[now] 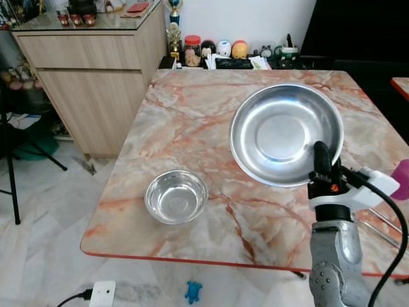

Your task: Setting the table

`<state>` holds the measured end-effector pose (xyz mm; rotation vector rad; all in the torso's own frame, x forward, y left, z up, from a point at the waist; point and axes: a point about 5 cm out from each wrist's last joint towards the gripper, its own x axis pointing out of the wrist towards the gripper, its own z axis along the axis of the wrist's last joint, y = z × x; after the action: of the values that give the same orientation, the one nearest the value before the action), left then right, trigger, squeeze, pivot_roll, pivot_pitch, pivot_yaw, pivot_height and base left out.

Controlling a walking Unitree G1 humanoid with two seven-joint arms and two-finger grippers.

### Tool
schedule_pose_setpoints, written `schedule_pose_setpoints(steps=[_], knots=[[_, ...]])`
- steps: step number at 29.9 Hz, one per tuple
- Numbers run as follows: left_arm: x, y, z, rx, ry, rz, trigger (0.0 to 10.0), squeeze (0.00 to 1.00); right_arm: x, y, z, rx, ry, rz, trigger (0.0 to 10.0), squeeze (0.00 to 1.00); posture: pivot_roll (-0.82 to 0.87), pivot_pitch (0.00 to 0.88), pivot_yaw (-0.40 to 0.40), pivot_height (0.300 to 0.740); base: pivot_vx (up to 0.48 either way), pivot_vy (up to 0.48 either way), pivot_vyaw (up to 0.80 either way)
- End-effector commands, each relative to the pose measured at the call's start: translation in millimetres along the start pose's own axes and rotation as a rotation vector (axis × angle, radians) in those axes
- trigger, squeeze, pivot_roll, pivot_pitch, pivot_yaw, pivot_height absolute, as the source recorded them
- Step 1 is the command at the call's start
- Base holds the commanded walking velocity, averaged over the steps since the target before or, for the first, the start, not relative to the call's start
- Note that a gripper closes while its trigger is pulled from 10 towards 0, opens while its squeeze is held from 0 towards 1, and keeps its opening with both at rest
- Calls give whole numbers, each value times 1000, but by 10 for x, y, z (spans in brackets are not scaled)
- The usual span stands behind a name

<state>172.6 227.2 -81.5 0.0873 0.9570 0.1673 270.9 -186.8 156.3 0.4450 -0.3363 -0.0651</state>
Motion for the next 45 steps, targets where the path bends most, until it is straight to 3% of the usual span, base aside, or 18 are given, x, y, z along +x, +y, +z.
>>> schedule_pose_setpoints(steps=[1, 20, 25, 45], knots=[[-11, 23, -66, -5, 23, 3, 10000, 0, 41, 113, 75, 1, -37, 45, 10000, 0, 33, 0, -7, 740, 0, -319, 0], [-25, -4, -128, -1, 30, -4, 10000, 0, 93, 232, 163, 7, -69, 99, 10000, 0, 39, 5, -11, 740, 0, -321, 0], [-26, -2, -131, -3, 30, -4, 10000, 0, 130, 328, 337, 35, -145, 129, 10000, 0, 37, 9, -10, 740, 0, -320, 0], [-27, -34, -133, 15, 28, -22, 10000, 0, 79, 348, 344, 24, -122, 142, 10000, 0, 22, 0, -4, 740, 0, -319, 0]])
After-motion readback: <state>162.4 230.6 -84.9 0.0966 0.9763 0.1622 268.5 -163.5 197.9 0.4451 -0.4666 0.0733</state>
